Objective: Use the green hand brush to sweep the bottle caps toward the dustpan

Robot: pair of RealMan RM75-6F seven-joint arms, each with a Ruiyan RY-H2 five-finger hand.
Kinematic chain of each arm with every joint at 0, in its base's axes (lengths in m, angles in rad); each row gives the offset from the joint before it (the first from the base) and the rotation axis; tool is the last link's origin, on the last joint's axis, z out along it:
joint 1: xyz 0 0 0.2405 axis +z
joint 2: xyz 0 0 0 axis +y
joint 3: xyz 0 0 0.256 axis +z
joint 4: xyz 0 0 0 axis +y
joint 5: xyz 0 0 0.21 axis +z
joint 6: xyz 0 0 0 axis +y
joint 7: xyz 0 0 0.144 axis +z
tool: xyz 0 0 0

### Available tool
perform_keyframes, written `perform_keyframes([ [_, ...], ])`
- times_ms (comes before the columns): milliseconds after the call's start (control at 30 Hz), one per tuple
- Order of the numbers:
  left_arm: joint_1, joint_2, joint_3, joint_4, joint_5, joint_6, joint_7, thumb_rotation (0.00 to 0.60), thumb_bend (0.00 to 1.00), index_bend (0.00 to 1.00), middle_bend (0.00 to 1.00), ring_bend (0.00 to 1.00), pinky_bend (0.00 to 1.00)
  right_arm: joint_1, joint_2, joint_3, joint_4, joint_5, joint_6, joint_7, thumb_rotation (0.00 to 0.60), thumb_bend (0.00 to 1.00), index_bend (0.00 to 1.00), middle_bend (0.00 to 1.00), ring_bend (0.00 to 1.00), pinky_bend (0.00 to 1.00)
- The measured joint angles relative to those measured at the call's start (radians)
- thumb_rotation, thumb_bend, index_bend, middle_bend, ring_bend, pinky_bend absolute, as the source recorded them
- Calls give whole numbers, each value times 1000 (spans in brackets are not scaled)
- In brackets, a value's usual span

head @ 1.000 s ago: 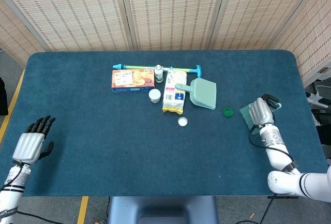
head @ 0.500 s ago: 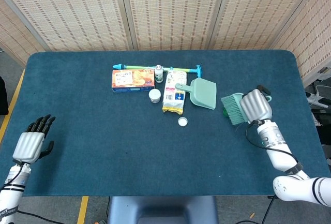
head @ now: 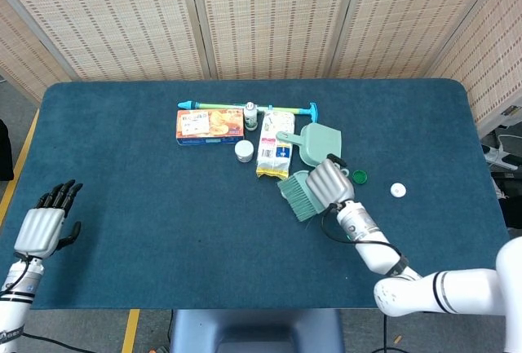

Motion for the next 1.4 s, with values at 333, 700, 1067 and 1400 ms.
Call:
perform_keyframes([
  [333,-2,5,-4,8,-7,-11,-21,600,460,0,0,47,175,89,-126,31,122,120,-29,-67,600,401,1000,887,610,516],
  [700,-1,3,-5,13,-6,-5,-22,600,461,0,0,48,173,155,-190,9,182,269,7,-198,600,401,1000,887,611,516],
  [1067,-4,-4,-5,15,-8,-11,-13,600,461,0,0,48,173,171,-196,-26,195,378,57,-272,600,400,1000,887,610,516],
  [1400,-4,3,-3,6,-6,-12,-13,600,461,0,0,48,173,191,-207,-31,209,472,88,-330,600,401,1000,887,610,516],
])
